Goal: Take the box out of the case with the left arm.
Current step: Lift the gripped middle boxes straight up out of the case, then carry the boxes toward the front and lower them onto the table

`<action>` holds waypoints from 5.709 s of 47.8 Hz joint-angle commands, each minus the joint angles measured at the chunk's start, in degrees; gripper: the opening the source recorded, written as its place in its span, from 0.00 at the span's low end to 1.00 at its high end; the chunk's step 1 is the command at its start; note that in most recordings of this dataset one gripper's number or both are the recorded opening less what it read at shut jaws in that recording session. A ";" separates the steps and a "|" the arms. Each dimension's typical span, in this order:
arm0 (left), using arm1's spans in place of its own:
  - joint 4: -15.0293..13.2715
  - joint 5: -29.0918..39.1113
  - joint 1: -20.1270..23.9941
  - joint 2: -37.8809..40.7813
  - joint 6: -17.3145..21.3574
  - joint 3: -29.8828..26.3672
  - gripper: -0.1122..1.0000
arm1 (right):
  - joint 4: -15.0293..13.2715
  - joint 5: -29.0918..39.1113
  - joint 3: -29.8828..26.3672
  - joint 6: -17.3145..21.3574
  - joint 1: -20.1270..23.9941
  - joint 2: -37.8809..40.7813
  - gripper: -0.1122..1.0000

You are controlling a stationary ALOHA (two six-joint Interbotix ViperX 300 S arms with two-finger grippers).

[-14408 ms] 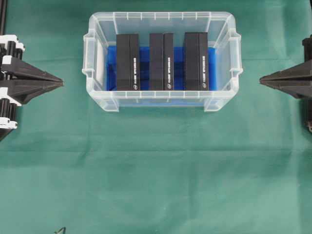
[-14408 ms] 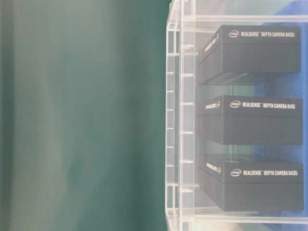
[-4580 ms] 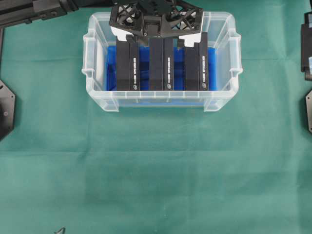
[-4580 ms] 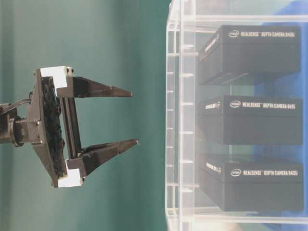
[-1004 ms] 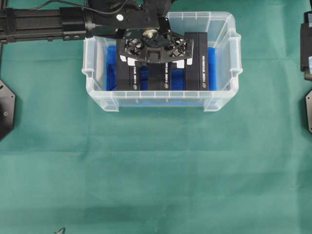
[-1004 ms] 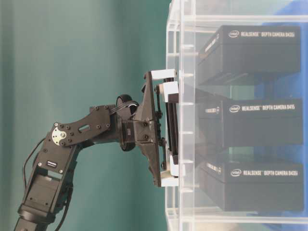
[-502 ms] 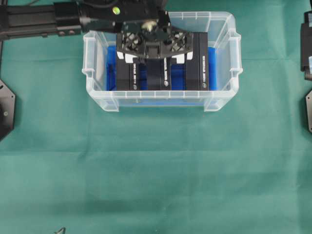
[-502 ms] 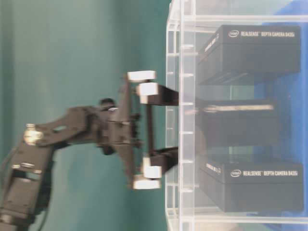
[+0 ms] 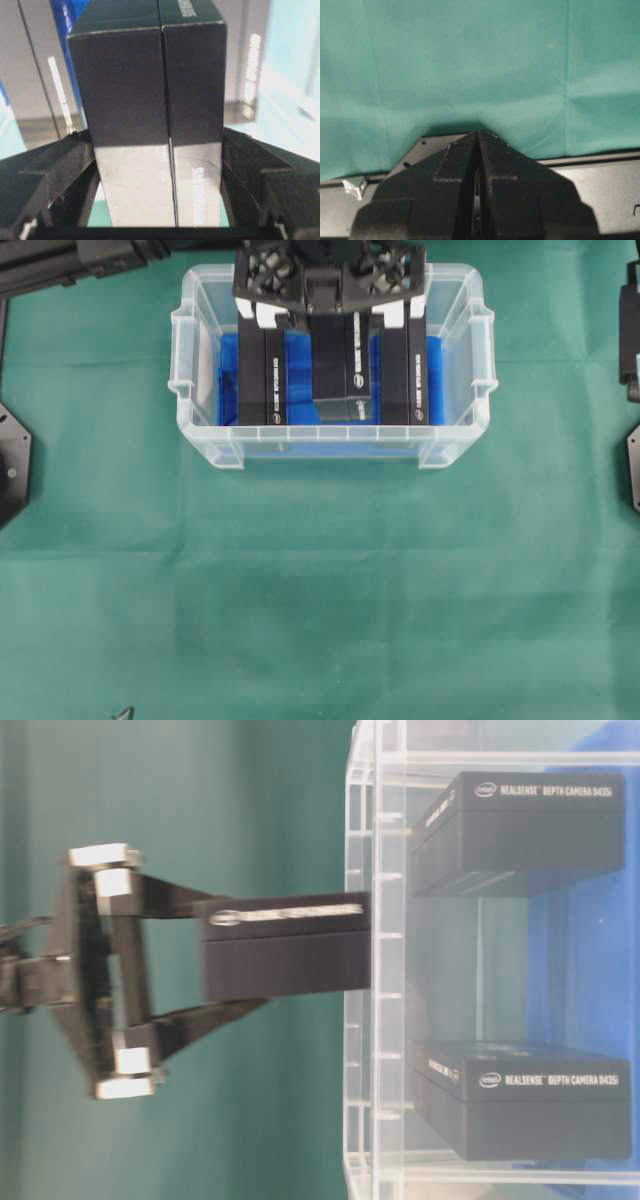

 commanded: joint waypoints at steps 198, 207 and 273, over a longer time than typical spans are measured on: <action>3.78 -3.69 -26.37 -4.92 -28.12 8.00 0.66 | -0.18 0.26 -1.49 0.00 0.00 -0.44 0.11; 3.69 -13.54 -26.54 -5.71 -29.18 17.14 0.66 | -0.26 0.26 -1.49 0.00 -0.09 -0.44 0.11; 1.67 -32.78 -27.69 -3.25 -28.74 32.78 0.90 | -0.18 0.26 -1.49 0.09 0.00 -0.70 0.11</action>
